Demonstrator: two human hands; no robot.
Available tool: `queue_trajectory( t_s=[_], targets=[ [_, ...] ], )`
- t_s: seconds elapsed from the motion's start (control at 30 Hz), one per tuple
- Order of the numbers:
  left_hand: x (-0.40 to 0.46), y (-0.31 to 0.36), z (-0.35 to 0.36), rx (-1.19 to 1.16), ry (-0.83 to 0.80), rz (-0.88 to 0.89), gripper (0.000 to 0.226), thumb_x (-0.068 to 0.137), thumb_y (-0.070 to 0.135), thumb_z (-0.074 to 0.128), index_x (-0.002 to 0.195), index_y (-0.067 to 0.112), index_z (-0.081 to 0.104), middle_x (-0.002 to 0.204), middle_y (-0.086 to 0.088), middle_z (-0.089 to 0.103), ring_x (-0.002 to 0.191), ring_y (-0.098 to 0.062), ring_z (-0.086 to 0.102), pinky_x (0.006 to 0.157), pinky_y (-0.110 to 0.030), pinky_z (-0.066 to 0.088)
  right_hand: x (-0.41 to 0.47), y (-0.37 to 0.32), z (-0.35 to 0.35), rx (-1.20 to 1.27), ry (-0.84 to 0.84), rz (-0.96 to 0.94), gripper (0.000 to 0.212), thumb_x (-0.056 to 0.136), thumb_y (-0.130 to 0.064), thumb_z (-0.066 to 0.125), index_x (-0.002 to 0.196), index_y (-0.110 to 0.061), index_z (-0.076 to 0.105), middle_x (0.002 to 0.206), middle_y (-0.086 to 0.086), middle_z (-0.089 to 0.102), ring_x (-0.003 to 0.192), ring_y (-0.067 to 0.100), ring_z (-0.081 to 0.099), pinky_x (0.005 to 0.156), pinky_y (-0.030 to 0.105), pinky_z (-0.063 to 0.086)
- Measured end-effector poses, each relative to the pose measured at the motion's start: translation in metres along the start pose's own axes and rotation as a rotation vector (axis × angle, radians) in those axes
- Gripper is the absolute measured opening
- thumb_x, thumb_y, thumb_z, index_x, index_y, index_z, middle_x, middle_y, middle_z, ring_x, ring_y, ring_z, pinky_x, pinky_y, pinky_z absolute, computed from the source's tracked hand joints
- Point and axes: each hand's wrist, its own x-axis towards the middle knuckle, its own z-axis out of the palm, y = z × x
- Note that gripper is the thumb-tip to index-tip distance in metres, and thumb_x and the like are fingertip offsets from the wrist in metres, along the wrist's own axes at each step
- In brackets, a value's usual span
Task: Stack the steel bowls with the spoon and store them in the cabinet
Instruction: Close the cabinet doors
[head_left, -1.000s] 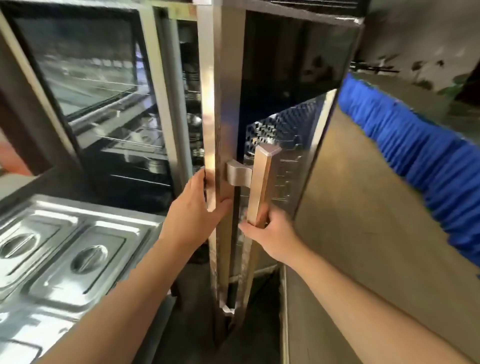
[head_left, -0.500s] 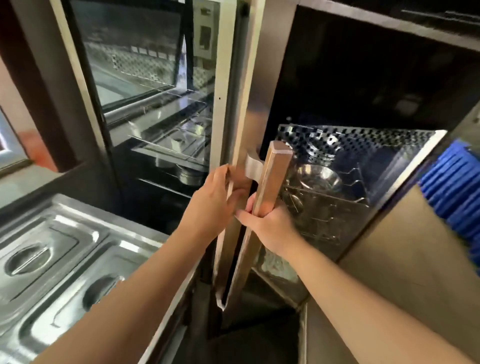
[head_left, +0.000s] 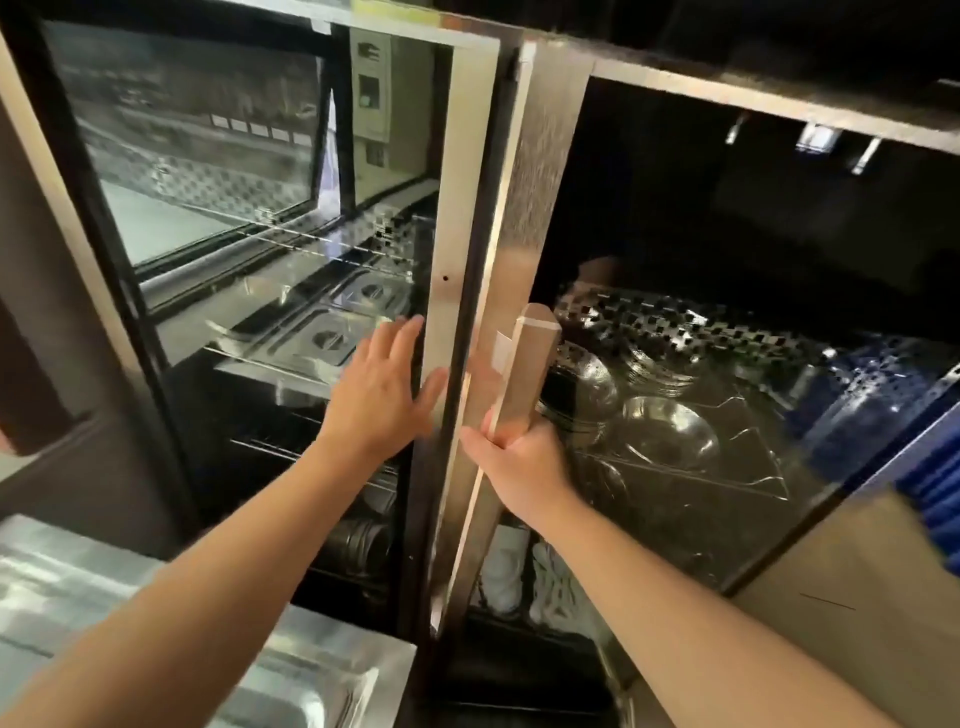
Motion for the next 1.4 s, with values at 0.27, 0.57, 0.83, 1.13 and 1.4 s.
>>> queue_trajectory(
  t_s=[0.27,0.57,0.83,1.13,1.4],
  targets=[
    [0.038,-0.031,0.056,0.282,-0.041,-0.022,0.096,0.089,0.060,0.051,0.159,0.027,-0.005,0.168,-0.012,-0.009,0.153,-0.036,-0.007,0.118,-0.056,0.014,0.052,0.010,0.009,-0.066,0.060,-0.022,0.038,0.076,-0.051,0.072,0.107,-0.029,0.069,0.081,-0.023,0.071,0.079,-0.009,0.067,0.063,0.015,0.053],
    [0.038,-0.034,0.079,0.252,-0.002,-0.058,0.076,0.100,0.060,0.028,0.160,0.023,-0.002,0.167,-0.014,-0.009,0.152,-0.038,-0.010,0.117,-0.064,0.017,0.076,0.016,0.015,-0.058,0.074,-0.098,0.025,0.071,-0.060,0.061,0.091,-0.071,0.052,0.075,-0.035,0.066,0.075,-0.007,0.067,0.068,0.026,0.060],
    [0.039,-0.040,0.089,0.236,0.023,-0.043,0.078,0.099,0.058,0.031,0.159,0.021,-0.003,0.167,-0.016,-0.008,0.152,-0.040,-0.008,0.117,-0.066,0.017,0.093,0.031,0.020,-0.098,0.139,-0.190,0.041,0.076,-0.048,0.062,0.116,-0.040,0.059,0.075,-0.044,0.060,0.080,-0.023,0.060,0.068,0.011,0.051],
    [0.040,-0.039,0.091,0.255,0.035,-0.063,0.077,0.099,0.057,0.029,0.158,0.023,-0.006,0.167,-0.013,-0.012,0.152,-0.039,-0.009,0.117,-0.066,0.015,0.095,0.032,0.022,-0.132,0.165,-0.235,0.049,0.077,-0.046,0.062,0.124,-0.042,0.047,0.074,-0.044,0.058,0.078,-0.024,0.059,0.071,0.012,0.055],
    [0.033,-0.035,0.071,0.236,-0.026,-0.019,0.082,0.096,0.064,0.030,0.160,0.022,0.000,0.168,-0.012,-0.010,0.152,-0.036,-0.011,0.117,-0.061,0.015,0.084,0.022,0.014,-0.189,0.051,-0.080,0.048,0.078,-0.062,0.060,0.122,-0.043,0.054,0.096,-0.019,0.071,0.092,0.003,0.069,0.080,0.034,0.062]
  ],
)
